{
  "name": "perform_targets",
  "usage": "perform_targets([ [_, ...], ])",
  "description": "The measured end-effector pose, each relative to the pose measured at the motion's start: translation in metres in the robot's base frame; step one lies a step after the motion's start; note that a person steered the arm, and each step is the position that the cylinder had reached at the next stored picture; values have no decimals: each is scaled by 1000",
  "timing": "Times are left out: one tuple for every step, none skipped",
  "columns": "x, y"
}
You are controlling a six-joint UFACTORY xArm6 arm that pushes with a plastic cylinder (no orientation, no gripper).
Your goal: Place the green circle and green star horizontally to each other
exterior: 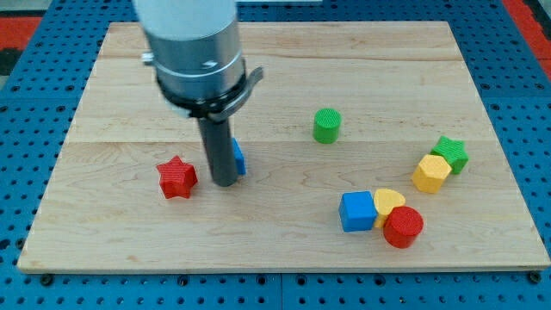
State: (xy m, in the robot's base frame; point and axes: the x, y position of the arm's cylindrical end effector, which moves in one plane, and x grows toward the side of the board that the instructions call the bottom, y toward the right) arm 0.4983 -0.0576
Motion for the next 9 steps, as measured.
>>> perform_targets([
  [-43,22],
  [-101,27],
  [-116,92],
  [-97,164],
  [-81,116],
  [-101,86],
  [-78,58],
  [-40,33],
  [-28,38],
])
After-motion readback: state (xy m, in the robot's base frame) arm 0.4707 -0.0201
